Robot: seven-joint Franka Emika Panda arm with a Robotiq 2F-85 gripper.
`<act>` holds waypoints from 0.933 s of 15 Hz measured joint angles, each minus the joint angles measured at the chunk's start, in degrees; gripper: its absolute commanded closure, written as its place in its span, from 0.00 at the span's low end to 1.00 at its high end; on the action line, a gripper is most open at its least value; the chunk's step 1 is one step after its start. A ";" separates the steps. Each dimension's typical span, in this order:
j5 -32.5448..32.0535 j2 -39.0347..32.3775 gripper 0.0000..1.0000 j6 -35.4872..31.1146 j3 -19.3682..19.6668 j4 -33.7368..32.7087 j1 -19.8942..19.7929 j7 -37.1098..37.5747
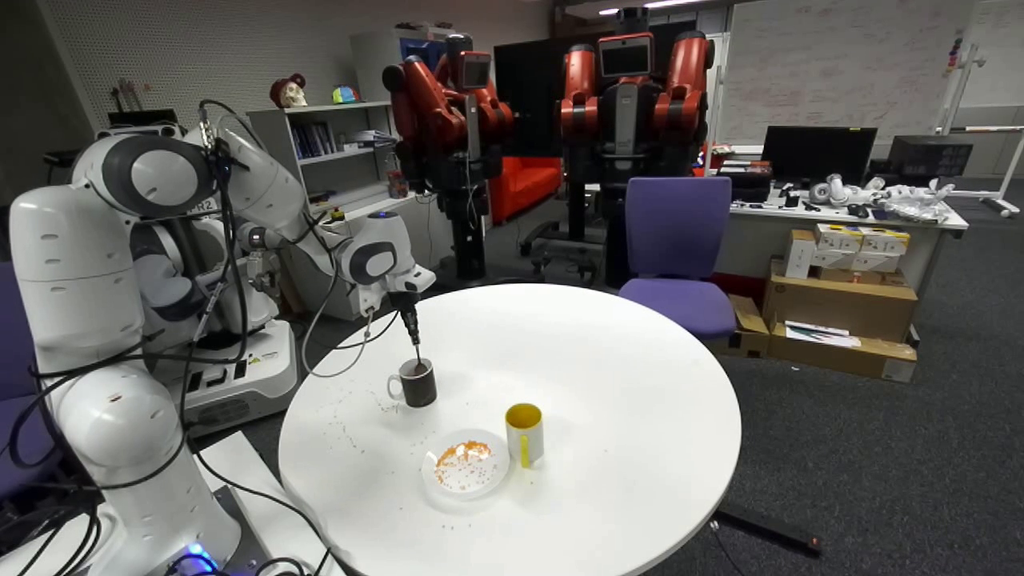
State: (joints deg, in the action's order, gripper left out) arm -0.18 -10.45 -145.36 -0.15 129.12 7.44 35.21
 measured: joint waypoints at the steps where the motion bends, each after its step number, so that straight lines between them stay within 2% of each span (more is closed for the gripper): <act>1: 1.25 0.23 0.99 0.00 0.00 0.00 -0.12 -0.75; 5: 4.34 1.16 0.99 0.00 0.00 0.23 -0.26 -2.76; 14: 3.73 5.20 0.99 0.02 -0.01 1.22 -0.27 -2.77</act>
State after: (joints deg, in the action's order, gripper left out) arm 3.55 -5.26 -145.35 -0.17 130.34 7.16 32.44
